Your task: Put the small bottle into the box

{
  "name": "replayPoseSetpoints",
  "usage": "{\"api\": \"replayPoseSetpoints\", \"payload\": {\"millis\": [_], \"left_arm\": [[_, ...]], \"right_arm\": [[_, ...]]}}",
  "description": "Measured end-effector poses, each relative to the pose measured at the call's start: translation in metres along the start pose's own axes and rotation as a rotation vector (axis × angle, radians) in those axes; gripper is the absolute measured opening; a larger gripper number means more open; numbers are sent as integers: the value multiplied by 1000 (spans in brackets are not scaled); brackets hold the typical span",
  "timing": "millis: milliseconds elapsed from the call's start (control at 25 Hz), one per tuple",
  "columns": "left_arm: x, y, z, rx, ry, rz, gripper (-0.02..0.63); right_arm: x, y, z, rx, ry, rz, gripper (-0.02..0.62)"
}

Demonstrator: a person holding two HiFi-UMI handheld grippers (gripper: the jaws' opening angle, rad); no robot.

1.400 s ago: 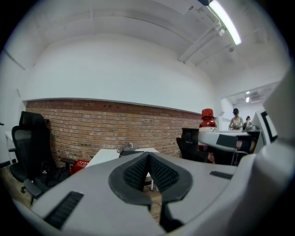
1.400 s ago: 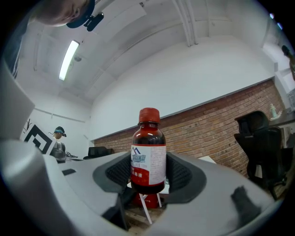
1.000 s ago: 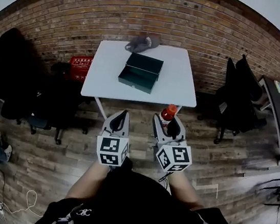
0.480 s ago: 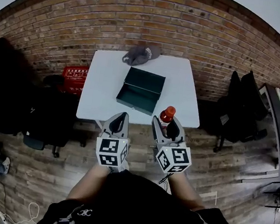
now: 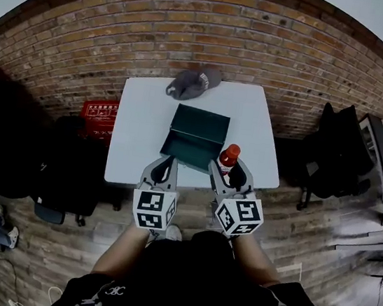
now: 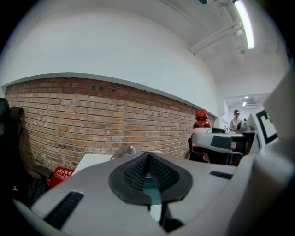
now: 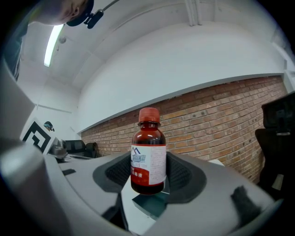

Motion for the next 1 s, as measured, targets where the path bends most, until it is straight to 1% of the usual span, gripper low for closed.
{"api": "replayPoseSetpoints", "payload": {"millis": [200,360,520,680,760,880,1000], "left_arm": [[-21,11,-1,15,19,-35,6],[-45,22,-9,58,26,-87,6],[-64,26,-25,66,25,-150,6],[-78,29,-34,109,27,-195,6],[-83,27,-35,114,35,-211,6],[-87,28,-33,119,45,-237,6],[-85,31,-28,137,53,-267,6]], "right_arm": [[-30,-19,3,6,32,-38,225],[-57,-33,-1,65,56,-104,225],[-79,-49,-7,131,90,-180,225],[-103,-66,-8,166,137,-235,225],[-112,-71,-7,186,156,-261,225],[-127,-71,3,221,208,-304,225],[-141,-64,22,265,292,-353,225]]}}
Point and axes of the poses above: the fingertips, and each gripper's own axes: x backward along the fingers, y to its left, z out of its underside, the point moved 4 cm from there along x, backward along the fingers, and after that the axes turned 15 degrees about y, right-handed, at the moved point
